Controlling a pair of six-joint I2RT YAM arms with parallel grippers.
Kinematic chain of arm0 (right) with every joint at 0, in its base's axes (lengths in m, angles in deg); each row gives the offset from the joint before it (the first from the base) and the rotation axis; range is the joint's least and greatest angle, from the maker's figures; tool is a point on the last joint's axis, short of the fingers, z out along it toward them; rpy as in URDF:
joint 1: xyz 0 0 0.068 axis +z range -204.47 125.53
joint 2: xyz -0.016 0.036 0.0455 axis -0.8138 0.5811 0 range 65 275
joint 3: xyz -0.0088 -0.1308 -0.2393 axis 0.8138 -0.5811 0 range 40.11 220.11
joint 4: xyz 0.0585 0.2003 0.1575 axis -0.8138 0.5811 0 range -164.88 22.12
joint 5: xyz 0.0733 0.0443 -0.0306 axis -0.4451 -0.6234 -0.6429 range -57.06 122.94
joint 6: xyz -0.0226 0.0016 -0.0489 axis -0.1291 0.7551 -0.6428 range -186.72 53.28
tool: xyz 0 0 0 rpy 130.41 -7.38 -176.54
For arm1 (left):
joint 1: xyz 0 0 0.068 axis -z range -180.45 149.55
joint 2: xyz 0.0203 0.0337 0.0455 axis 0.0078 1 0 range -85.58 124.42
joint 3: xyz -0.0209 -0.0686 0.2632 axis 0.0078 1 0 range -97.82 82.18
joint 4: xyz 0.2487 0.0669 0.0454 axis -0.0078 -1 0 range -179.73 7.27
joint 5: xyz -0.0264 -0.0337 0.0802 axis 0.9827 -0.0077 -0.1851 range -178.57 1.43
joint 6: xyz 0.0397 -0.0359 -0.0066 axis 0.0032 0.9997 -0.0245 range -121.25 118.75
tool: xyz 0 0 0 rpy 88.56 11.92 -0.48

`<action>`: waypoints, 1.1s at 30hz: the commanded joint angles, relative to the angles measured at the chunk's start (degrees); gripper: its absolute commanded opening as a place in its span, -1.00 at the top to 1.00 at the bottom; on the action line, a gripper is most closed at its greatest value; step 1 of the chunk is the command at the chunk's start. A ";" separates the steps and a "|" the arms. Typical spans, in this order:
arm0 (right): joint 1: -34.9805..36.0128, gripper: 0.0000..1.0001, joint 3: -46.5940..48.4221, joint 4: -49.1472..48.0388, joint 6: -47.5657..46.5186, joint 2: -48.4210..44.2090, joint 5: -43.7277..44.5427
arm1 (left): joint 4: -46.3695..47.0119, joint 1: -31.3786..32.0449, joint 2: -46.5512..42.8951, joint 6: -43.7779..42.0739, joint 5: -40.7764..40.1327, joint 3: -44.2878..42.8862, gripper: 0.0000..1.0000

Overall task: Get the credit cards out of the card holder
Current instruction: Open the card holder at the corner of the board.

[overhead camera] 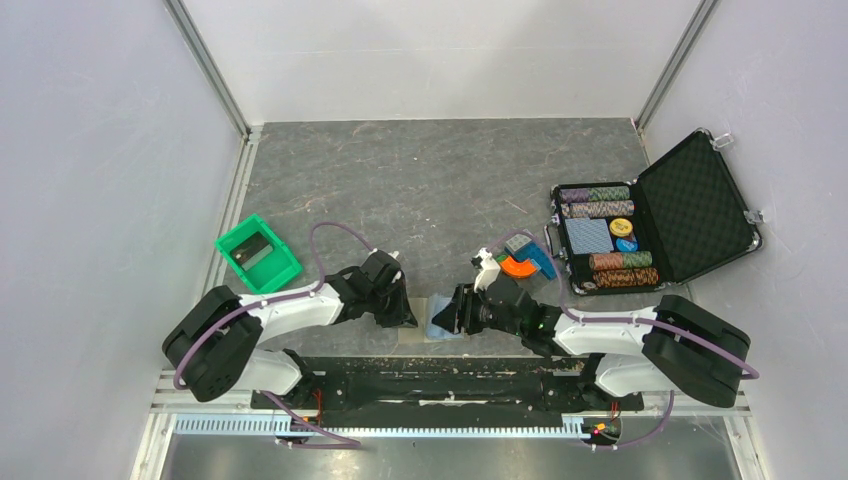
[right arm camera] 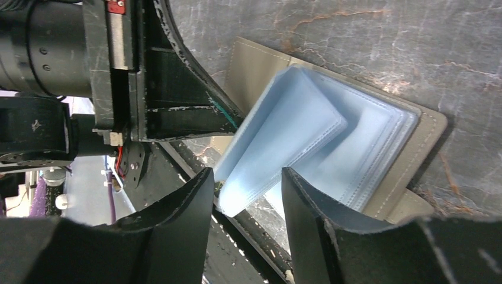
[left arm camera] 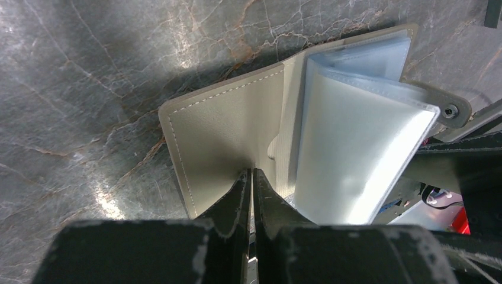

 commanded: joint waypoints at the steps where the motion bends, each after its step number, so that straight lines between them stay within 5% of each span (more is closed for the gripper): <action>1: -0.16 -0.01 0.07 -3.23 -0.29 -0.15 -0.70 | 0.53 0.07 1.13 0.14 0.39 0.83 0.81; 9: -0.15 -0.19 2.77 12.22 -4.23 -4.60 10.12 | 0.48 0.07 1.13 0.14 0.12 1.25 0.80; 22: -0.14 -0.08 1.51 8.11 -3.10 -2.16 7.13 | 0.57 0.07 1.01 0.14 0.21 1.17 0.79; 25: -0.14 0.17 1.63 7.49 -3.27 -1.61 6.36 | 0.53 0.05 0.82 0.27 0.16 1.30 0.79; 33: -0.13 0.05 2.40 7.62 -3.44 -1.41 5.98 | 0.57 0.07 0.47 0.23 0.32 1.35 0.78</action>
